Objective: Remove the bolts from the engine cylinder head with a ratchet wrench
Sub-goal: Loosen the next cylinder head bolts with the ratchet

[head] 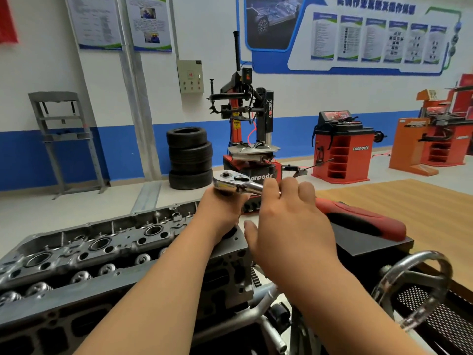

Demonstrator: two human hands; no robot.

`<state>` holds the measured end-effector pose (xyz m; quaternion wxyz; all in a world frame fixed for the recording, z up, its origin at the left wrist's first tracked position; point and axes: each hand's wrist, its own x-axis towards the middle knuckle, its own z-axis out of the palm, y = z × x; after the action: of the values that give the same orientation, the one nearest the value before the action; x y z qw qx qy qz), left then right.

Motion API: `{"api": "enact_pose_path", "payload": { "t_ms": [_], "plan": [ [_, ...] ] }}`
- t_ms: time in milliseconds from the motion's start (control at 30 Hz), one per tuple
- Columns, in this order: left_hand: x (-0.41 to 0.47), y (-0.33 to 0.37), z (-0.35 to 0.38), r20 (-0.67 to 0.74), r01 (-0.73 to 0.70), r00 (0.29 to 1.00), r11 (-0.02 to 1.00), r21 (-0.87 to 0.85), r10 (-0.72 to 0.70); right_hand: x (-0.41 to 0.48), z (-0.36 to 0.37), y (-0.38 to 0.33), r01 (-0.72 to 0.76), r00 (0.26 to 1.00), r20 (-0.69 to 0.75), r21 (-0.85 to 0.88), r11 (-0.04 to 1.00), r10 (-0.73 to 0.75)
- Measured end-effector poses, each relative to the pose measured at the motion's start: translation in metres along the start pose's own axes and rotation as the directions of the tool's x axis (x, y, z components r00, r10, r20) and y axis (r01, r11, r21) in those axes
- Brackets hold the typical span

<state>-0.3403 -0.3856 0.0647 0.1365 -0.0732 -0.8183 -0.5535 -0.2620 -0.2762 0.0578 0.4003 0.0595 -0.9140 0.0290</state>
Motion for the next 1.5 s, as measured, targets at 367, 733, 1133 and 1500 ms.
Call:
{"api": "enact_pose_path", "payload": {
  "t_ms": [367, 733, 1133, 1500],
  "plan": [
    [0.007, -0.006, -0.003, 0.063, 0.045, 0.998, 0.949, -0.312, -0.026, 0.127, 0.069, 0.020, -0.056, 0.940, 0.288, 0.663, 0.746, -0.185],
    [0.009, -0.005, 0.004, 0.044, 0.091, 0.996, 0.941, -0.326, -0.081, 0.106, 0.078, 0.029, -0.011, 0.990, 0.113, 0.646, 0.763, -0.082],
    [0.006, -0.004, -0.001, -0.070, -0.052, 0.996, 0.997, -0.053, 0.048, -0.022, -0.002, -0.011, 0.034, 0.994, -0.111, 0.079, 0.996, -0.025],
    [0.010, -0.009, -0.004, 0.135, 0.084, 0.990, 0.926, -0.368, -0.037, 0.131, 0.083, 0.017, 0.022, 0.960, 0.214, 0.588, 0.809, -0.182]
  ]
}}
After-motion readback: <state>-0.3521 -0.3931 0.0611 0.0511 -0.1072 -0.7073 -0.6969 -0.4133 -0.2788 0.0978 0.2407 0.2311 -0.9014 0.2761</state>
